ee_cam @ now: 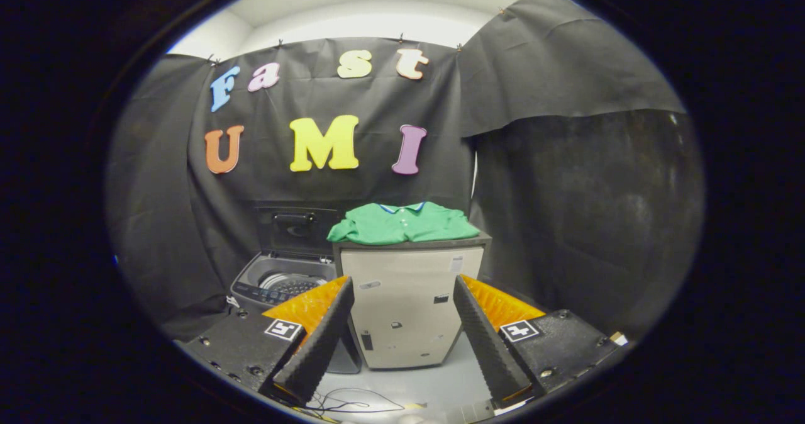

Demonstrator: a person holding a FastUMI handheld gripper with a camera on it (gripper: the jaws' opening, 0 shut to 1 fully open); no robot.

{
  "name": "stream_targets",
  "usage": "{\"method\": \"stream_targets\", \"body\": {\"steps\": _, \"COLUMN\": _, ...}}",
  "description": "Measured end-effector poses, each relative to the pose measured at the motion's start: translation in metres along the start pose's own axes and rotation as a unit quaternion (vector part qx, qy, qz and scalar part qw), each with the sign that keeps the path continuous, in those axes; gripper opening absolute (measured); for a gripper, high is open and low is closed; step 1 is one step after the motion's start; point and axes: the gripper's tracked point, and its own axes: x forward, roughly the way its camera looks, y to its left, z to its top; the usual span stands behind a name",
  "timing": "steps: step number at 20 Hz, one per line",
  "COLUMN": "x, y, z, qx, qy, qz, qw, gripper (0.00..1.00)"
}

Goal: Put the clothes into the washing machine and then close the washing machine lid.

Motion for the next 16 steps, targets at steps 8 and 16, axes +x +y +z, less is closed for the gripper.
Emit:
{"method": "stream_targets", "body": {"steps": 8, "x": 0.039, "y": -0.014, "z": 0.050, "qx": 0.020, "qy": 0.019, "qz": -0.021, "qw": 0.999, "gripper": 0.99}}
{"method": "stream_targets", "body": {"steps": 16, "x": 0.148, "y": -0.019, "z": 0.113, "qx": 0.012, "qy": 0.026, "qz": -0.015, "qw": 0.999, "gripper": 0.99}}
